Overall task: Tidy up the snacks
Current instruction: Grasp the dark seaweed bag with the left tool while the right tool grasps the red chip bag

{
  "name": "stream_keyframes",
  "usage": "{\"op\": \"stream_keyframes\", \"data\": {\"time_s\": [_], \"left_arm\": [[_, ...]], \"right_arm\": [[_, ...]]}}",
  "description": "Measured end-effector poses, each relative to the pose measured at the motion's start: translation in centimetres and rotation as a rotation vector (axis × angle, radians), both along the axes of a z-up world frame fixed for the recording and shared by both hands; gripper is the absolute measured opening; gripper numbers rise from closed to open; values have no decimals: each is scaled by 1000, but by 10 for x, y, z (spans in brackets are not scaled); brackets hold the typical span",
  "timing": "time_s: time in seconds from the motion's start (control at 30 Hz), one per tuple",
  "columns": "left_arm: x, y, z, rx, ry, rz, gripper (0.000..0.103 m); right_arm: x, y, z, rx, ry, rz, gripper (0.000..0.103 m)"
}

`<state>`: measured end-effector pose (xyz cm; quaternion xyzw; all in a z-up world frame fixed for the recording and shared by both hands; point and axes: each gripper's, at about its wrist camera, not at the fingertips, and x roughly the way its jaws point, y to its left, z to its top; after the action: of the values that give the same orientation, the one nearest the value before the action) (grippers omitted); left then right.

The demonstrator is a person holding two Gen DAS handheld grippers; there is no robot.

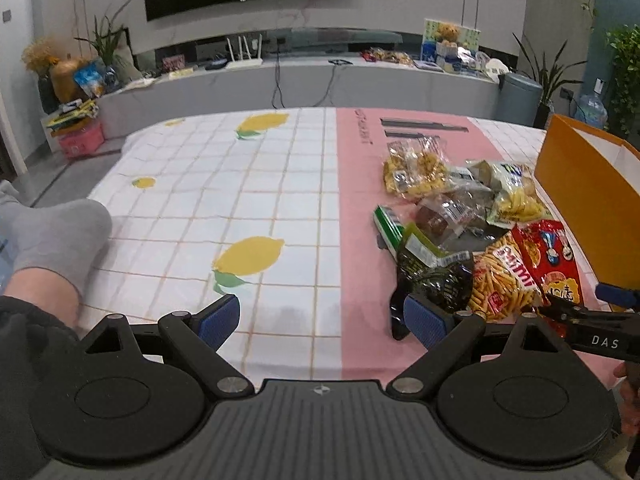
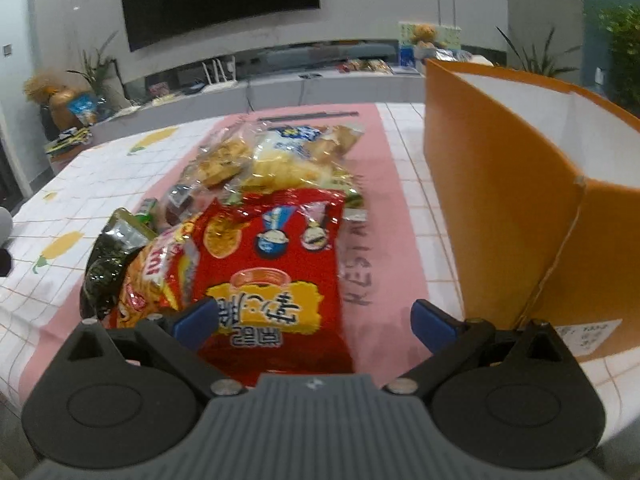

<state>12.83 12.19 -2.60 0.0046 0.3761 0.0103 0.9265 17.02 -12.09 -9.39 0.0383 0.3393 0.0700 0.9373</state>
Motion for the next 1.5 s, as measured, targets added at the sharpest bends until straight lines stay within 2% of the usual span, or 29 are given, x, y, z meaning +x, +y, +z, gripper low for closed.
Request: {"op": "stream_keyframes", "data": {"time_s": [0.37,0.43,0.57,0.7,0.8,0.9,1.07,1.13,1.2,1.27,1.37,1.43,1.5], "left_arm": [[-6,-14,-4,40,8,-30,103],[-5,-13,-6,35,17,-28,103],[-3,-12,-10,28,22,-34,103],[8,-16,-14,11,45,-34,103],[18,-24,-16,27,36,-71,103],[31,-30,-22,44,54,-112,103],[52,-30,-36,-2,102,-119,103],[58,-26,-37,-29,116,-119,103],[60,-22,-38,-36,123,-116,103],[62,-18,-38,-51,121,-117,103],[67,-13,-35,-95,128,-106,103],[69,-9,-32,-133,107,-102,103],[74,-11,-31,-138,103,-102,103]], "right_arm": [[8,19,-14,35,-37,25,99],[6,20,-15,30,-64,61,90],[-5,20,-18,30,-119,105,61],[-14,17,-22,36,-156,108,57],[-19,11,-22,48,-157,132,47],[-23,5,-22,45,-164,137,46],[-19,-5,-19,57,-141,154,47],[-17,-5,-19,59,-130,159,57],[-15,-2,-21,72,-130,177,75],[-13,7,-23,40,-142,197,85],[-15,18,-29,-25,-175,200,91],[-15,21,-31,-46,-187,197,94],[-15,21,-33,-47,-191,189,97]]}}
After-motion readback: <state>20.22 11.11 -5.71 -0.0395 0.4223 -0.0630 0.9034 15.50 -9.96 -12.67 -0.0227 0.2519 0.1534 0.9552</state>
